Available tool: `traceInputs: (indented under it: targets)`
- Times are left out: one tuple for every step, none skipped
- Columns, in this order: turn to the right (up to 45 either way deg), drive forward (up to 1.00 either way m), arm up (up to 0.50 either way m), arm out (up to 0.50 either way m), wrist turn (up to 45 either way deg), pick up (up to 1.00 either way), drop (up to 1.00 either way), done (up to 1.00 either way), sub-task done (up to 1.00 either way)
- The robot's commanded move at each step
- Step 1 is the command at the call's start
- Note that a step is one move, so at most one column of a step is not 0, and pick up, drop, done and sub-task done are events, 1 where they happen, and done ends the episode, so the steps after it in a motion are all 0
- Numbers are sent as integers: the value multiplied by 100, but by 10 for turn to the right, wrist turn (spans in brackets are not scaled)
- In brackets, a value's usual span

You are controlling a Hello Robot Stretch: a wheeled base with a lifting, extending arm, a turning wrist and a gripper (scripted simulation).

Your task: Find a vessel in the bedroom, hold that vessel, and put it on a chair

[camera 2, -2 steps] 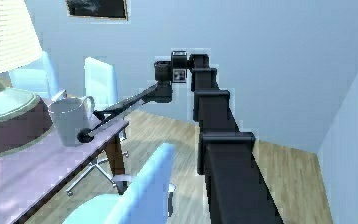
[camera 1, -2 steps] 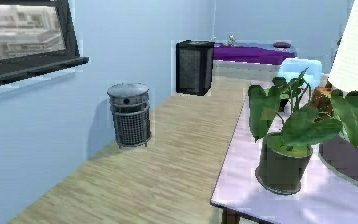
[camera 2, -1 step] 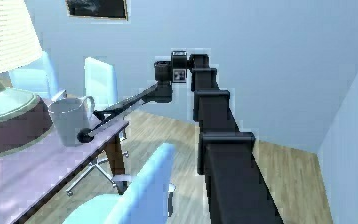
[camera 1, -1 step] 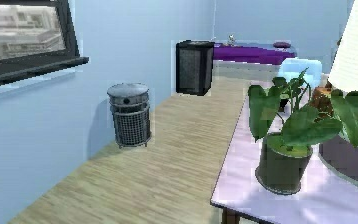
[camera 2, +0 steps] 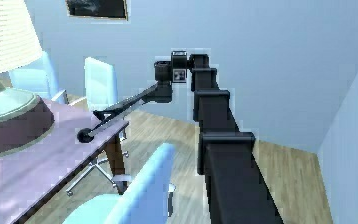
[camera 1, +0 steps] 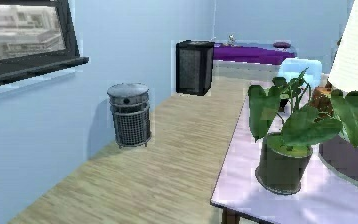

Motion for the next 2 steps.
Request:
traceInputs:
  targets:
    - [0,0,0,-10,0,0,0,0,0]
    - [0,0,0,0,0,0,0,100,0]
